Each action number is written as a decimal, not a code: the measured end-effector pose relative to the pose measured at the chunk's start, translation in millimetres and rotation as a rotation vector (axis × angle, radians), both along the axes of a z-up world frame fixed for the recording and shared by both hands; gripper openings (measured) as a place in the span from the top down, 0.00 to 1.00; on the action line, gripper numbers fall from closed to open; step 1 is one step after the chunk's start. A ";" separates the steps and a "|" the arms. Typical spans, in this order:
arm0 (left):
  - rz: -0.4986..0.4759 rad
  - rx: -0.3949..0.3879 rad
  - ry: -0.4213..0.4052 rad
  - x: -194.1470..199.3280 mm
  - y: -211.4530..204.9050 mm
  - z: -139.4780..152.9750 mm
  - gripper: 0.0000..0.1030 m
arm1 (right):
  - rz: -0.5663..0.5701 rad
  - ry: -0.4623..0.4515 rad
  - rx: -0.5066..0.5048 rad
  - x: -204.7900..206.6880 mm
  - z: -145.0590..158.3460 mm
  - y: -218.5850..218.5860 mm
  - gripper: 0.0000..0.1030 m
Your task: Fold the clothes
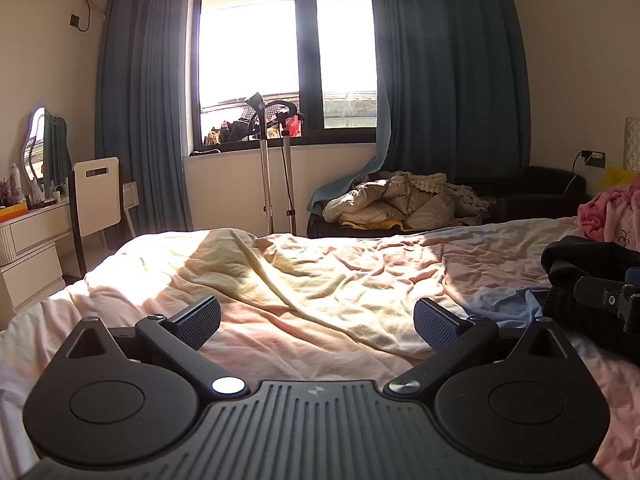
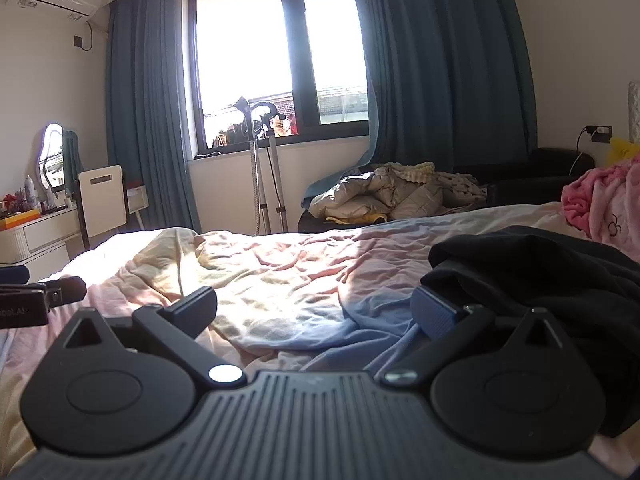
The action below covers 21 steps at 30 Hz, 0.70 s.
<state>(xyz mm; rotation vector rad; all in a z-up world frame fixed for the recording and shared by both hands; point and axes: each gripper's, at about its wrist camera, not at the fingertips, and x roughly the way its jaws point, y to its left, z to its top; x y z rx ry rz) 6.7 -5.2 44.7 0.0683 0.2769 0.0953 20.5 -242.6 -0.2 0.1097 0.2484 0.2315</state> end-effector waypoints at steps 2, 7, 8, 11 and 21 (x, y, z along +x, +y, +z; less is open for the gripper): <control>-0.002 0.008 0.006 0.9 -0.7 -1.1 0.00 | 0.000 -0.001 -0.001 -0.1 0.1 0.6 0.00; 0.002 0.006 0.017 3.9 0.9 -2.3 0.00 | 0.005 -0.005 -0.016 -1.0 -0.8 3.4 0.00; 0.004 0.004 0.016 4.2 1.4 -2.3 0.00 | 0.006 -0.004 -0.018 -0.7 -1.1 3.8 0.00; 0.007 0.003 0.015 3.5 4.3 -3.4 0.00 | 0.005 -0.002 -0.023 0.3 -1.8 4.3 0.00; 0.011 0.025 0.027 5.3 2.2 -2.7 0.00 | 0.004 0.003 -0.018 1.6 -2.4 3.2 0.00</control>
